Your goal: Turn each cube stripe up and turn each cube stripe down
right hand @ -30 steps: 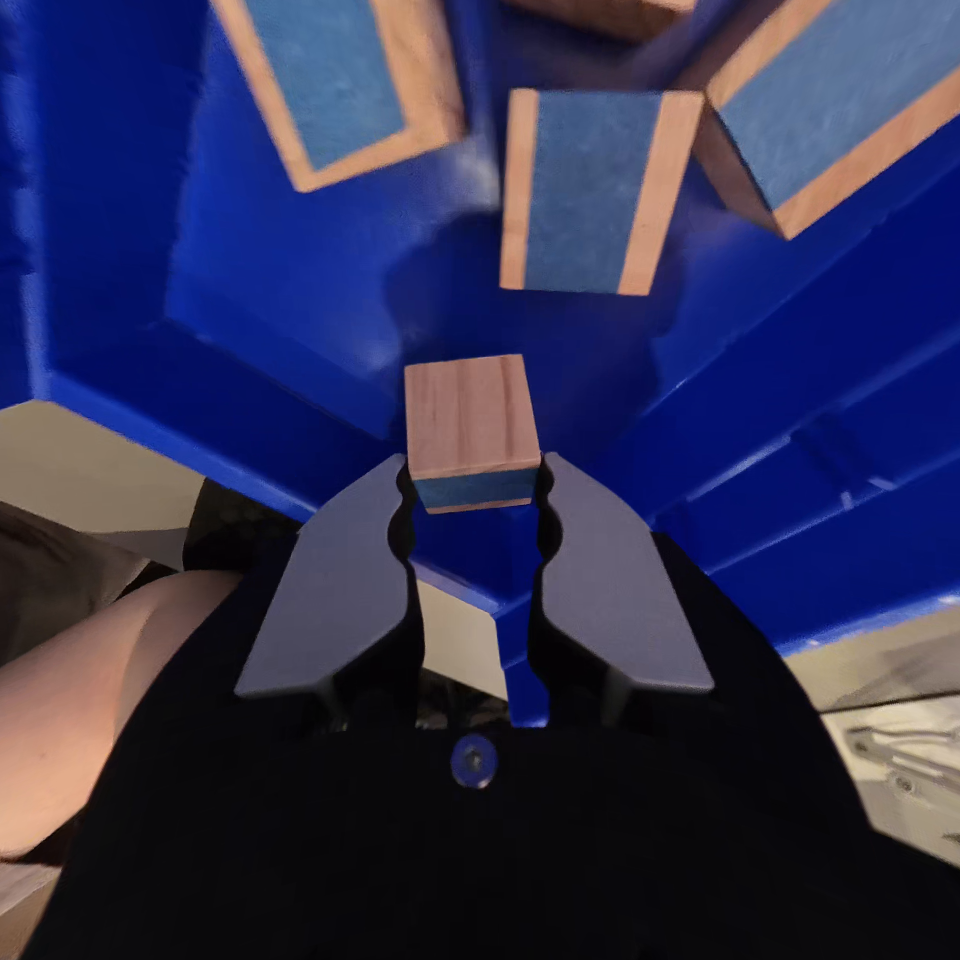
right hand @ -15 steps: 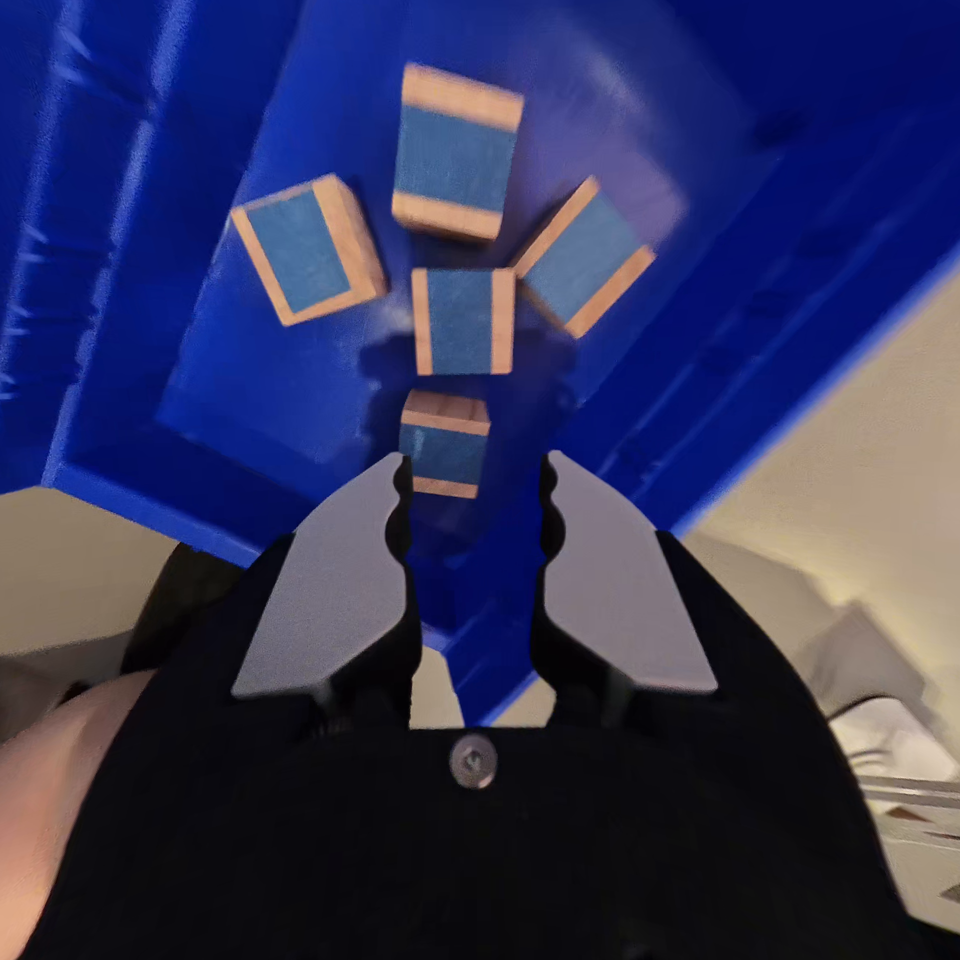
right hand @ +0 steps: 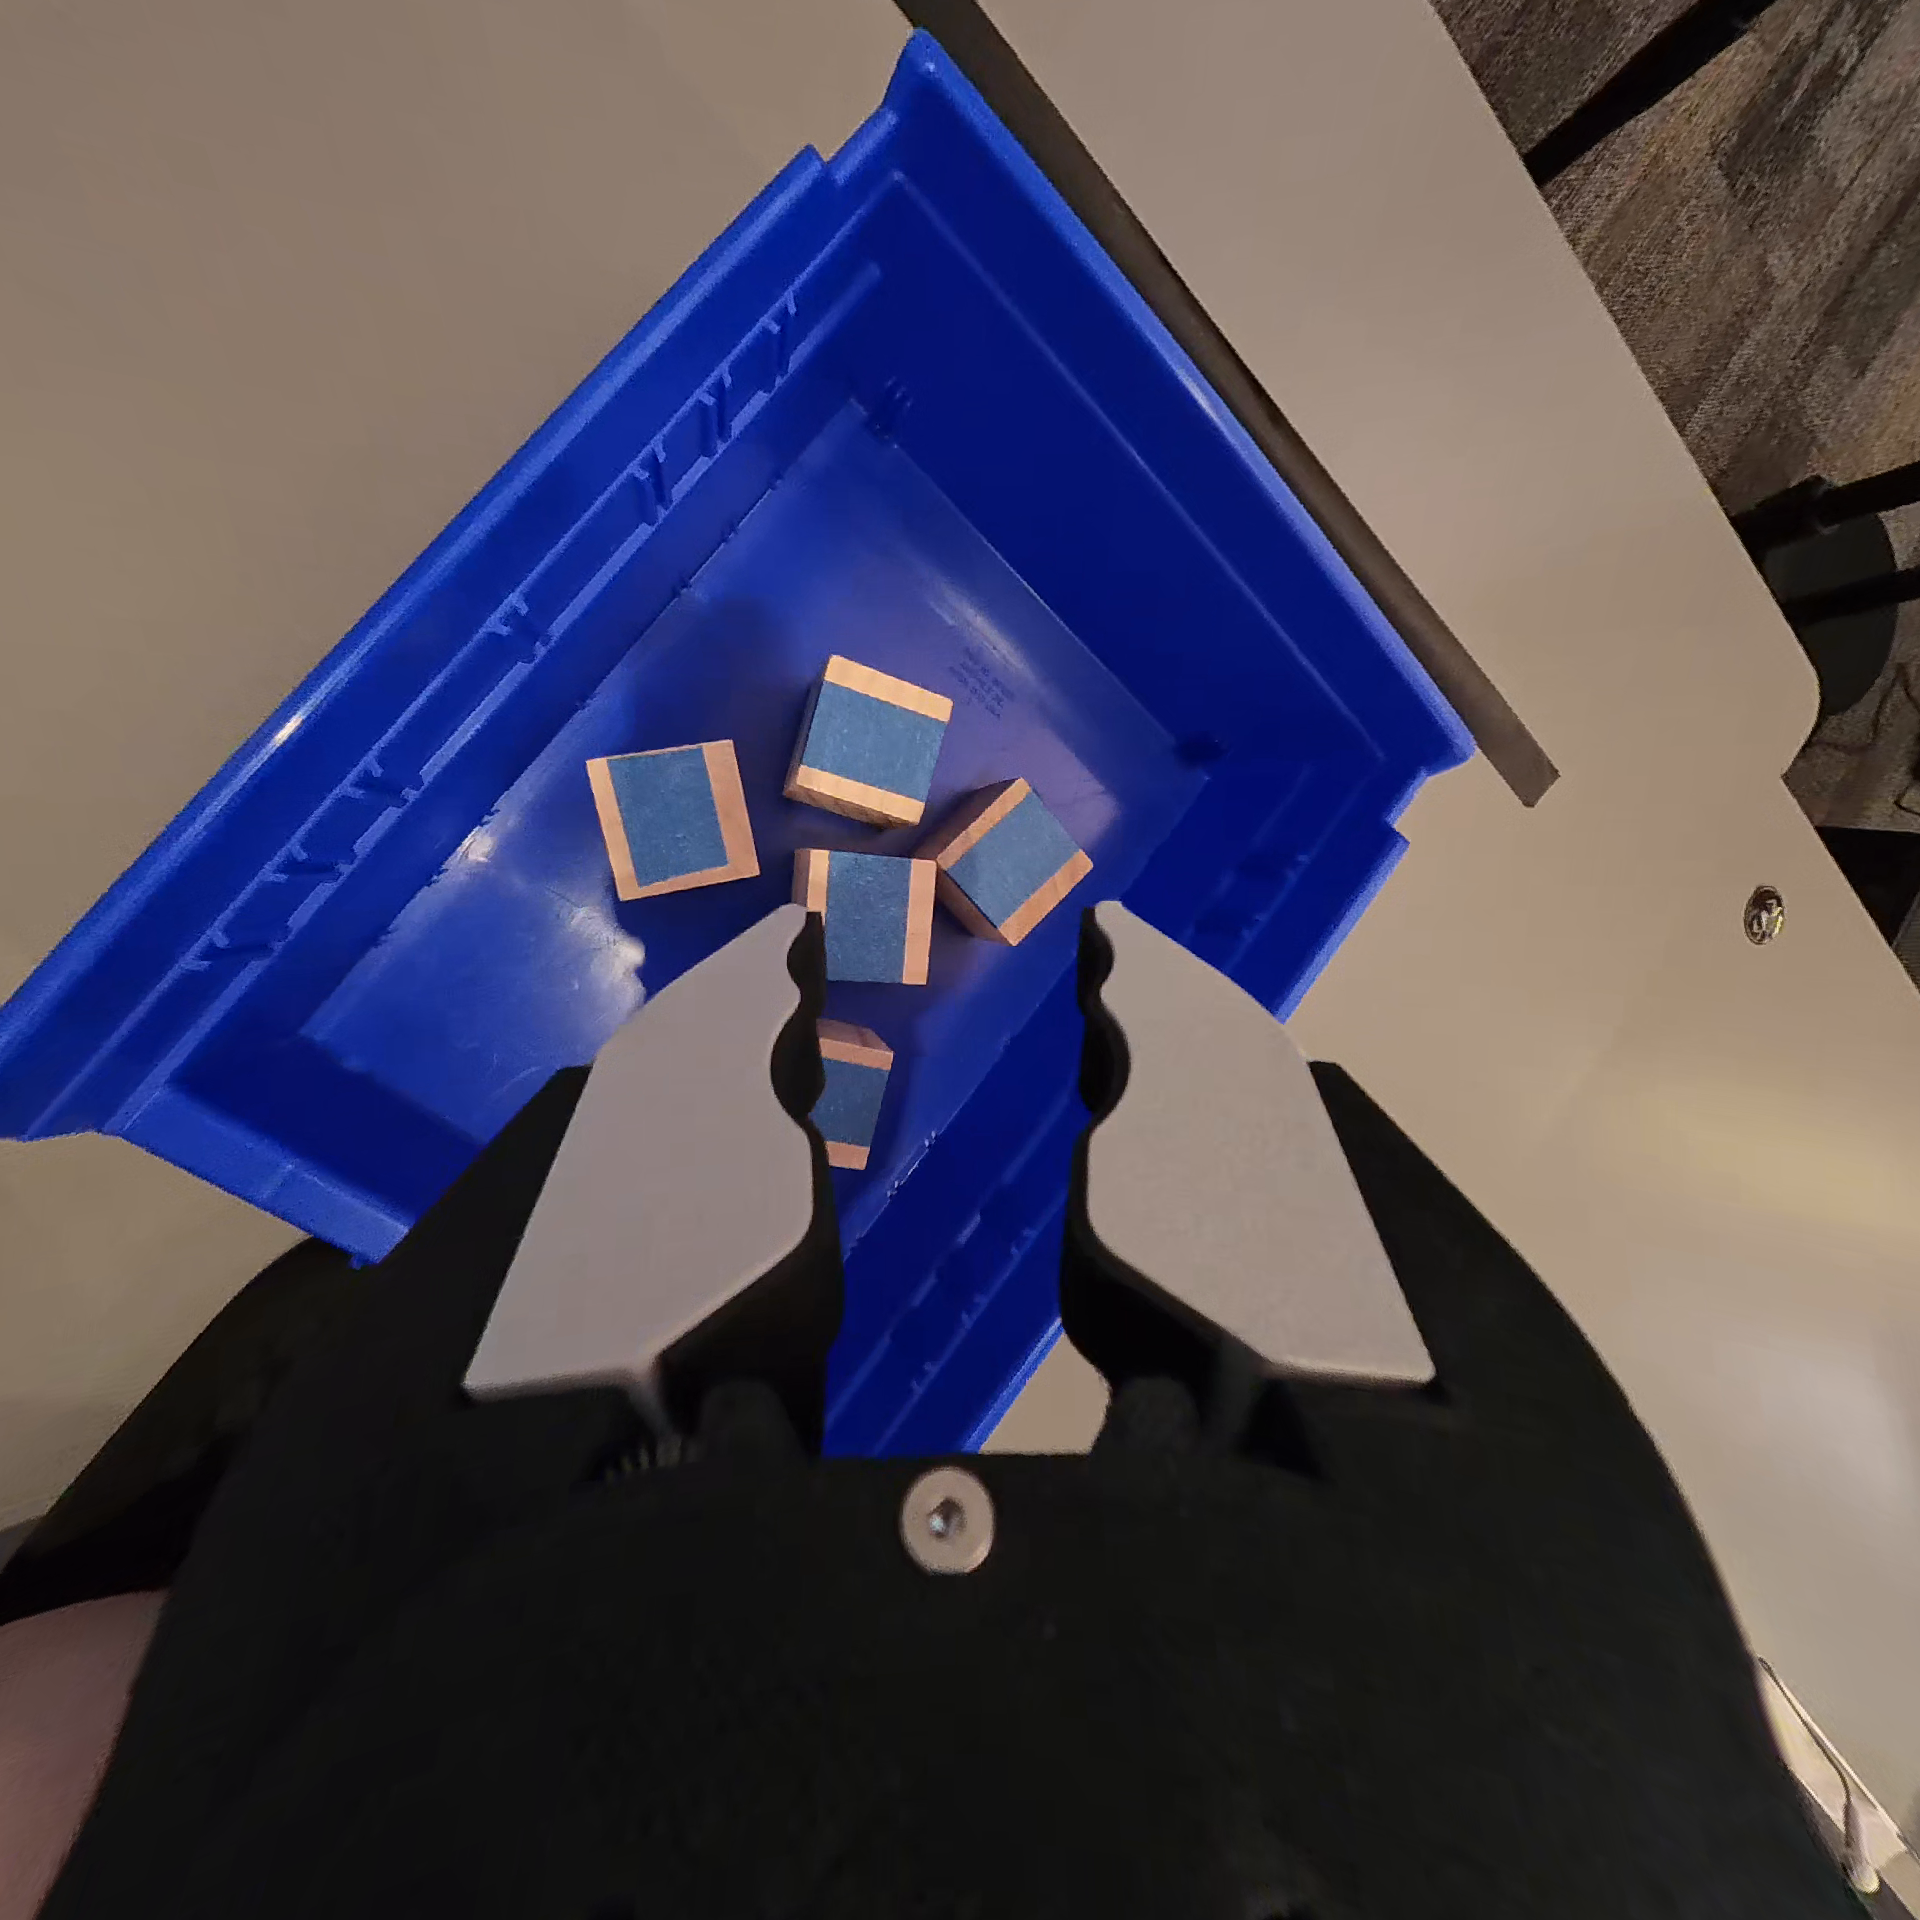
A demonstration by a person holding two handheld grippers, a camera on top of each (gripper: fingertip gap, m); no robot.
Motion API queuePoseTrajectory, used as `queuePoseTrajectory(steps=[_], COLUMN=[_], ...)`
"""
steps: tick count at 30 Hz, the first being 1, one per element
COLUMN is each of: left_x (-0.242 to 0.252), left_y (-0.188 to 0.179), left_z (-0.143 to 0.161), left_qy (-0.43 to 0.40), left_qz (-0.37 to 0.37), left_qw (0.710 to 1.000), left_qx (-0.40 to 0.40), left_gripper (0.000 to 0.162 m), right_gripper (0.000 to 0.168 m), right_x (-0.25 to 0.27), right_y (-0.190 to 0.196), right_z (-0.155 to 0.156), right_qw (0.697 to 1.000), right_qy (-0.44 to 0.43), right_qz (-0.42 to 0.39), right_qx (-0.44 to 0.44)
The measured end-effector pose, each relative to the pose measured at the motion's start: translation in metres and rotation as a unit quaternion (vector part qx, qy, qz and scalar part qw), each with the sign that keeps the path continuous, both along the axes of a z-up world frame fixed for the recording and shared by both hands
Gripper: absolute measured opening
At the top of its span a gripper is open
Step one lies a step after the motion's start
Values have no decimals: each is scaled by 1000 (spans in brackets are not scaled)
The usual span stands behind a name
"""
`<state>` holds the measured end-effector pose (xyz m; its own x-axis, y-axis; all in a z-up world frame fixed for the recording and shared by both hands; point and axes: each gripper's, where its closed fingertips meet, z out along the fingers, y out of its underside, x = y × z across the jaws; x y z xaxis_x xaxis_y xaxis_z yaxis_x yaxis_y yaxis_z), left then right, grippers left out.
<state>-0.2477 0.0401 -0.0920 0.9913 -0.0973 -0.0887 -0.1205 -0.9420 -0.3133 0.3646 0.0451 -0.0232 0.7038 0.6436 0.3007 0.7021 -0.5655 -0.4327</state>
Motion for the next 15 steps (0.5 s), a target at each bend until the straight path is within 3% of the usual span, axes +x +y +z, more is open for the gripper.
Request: queuePoseTrajectory(steps=[1, 9, 15], left_x=[-2, -8, -6], left_y=[0, -1, -1], left_z=[-5, -36, -48], left_qy=[2, 19, 6], left_qz=[11, 39, 46], left_qw=[1000, 997, 995], left_qx=[-9, -67, -86], left_gripper=[49, 54, 47], right_gripper=[48, 48, 46], right_x=[0, -7, -18], right_y=[0, 1, 7], right_z=[-1, -6, 2], right_qw=[1000, 1000, 999], right_qy=[-5, -19, -25], right_qz=[0, 14, 27], right_qx=[-2, -8, 22])
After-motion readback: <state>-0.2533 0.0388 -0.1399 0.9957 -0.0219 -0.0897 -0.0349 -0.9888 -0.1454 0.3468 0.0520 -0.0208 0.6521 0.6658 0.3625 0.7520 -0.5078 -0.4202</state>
